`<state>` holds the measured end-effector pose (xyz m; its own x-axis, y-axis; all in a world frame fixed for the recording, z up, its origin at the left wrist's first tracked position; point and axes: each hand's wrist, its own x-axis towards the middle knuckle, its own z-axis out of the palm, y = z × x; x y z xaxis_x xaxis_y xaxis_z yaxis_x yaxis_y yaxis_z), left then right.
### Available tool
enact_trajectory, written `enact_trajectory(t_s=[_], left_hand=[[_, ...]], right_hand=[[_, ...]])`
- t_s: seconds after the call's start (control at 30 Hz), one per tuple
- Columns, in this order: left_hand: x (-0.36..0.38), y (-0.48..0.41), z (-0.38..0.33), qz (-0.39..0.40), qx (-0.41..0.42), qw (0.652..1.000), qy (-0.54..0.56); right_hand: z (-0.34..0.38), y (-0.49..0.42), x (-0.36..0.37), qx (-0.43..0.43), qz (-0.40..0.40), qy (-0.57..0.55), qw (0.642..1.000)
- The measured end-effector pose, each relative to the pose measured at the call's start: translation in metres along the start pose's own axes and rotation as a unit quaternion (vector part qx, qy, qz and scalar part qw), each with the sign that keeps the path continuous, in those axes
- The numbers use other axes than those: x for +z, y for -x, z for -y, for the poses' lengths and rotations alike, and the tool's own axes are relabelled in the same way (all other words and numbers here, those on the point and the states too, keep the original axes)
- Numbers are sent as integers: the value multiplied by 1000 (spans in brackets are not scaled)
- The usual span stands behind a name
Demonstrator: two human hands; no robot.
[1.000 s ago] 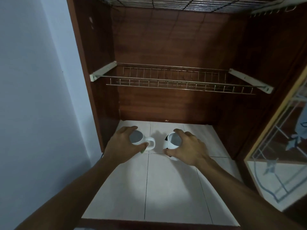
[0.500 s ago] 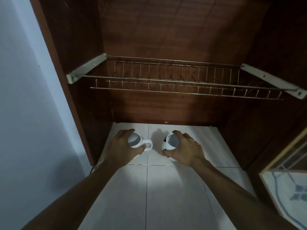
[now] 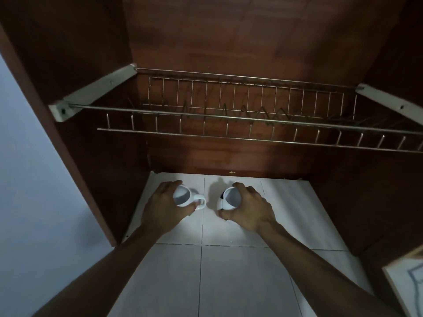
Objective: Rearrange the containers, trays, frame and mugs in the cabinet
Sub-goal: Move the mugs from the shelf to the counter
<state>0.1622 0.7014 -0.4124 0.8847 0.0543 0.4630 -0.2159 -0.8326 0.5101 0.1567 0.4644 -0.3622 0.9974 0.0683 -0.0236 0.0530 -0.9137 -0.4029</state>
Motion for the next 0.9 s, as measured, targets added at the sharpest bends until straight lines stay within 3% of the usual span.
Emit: enact_trajectory(t_s=[0.9], left_hand=[[8,-10,5,32,-8,999,-3]], right_hand=[[-2,-25,9,-3,35,10,999]])
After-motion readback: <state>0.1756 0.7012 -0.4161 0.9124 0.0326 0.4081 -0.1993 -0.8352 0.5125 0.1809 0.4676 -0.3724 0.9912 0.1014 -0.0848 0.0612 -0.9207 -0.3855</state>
